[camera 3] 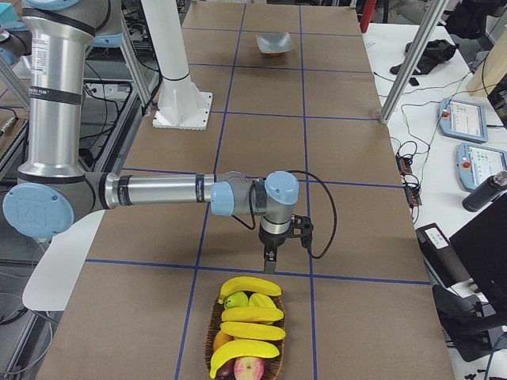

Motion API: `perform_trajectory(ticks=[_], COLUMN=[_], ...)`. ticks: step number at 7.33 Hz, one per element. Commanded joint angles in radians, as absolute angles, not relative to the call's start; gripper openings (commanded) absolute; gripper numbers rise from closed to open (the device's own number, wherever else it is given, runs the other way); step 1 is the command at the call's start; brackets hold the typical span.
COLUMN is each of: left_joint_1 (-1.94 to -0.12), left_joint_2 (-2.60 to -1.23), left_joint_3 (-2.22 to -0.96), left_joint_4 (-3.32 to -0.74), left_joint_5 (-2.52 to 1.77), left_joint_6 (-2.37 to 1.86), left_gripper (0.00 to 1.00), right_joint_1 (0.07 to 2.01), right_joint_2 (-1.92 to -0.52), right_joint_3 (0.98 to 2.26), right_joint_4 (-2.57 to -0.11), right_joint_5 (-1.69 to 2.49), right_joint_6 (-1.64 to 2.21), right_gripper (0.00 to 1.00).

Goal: Transfer all bananas from basket to plate

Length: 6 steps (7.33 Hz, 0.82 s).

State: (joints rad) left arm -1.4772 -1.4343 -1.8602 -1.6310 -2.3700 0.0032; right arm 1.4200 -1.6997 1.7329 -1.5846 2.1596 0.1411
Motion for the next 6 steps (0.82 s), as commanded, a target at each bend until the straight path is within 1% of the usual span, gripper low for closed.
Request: perform_trajectory(ticks=[1,2,3,4,6], left_joint_1=[-1.479,-1.479,-1.479,-1.479,-1.479], left_joint_2=[-1.434,-1.431,-1.43,-1.428,-1.428], left_joint_3=[-1.864,-1.865,-1.865,-1.867,-1.868], left_joint_4=[-1.631,-1.631,-1.631,-1.631,-1.631], left_joint_5=[-2.37,-2.37,-2.37,-2.37,-2.37], left_joint_6=[0.003,0.003,0.003,0.003,0.003], left_gripper=[0.99,0.99,0.99,0.99,0.99], right_joint_1=[1.396,1.366,1.341,1.339,1.336], right_joint_2=[-1.704,-1.704,-1.703,-1.695,-1.7], right_joint_3=[1.648,1.616,1.614,1.612,1.566], right_joint_4=[-1.531,-1.472,-1.456,-1.459,-1.45], right_joint_5=[2.138,2.141,2.141,2.143,2.141], right_joint_6=[0.15,0.207,0.253,0.258,0.247], right_gripper=[0.98,0.96,0.92,0.91,0.91])
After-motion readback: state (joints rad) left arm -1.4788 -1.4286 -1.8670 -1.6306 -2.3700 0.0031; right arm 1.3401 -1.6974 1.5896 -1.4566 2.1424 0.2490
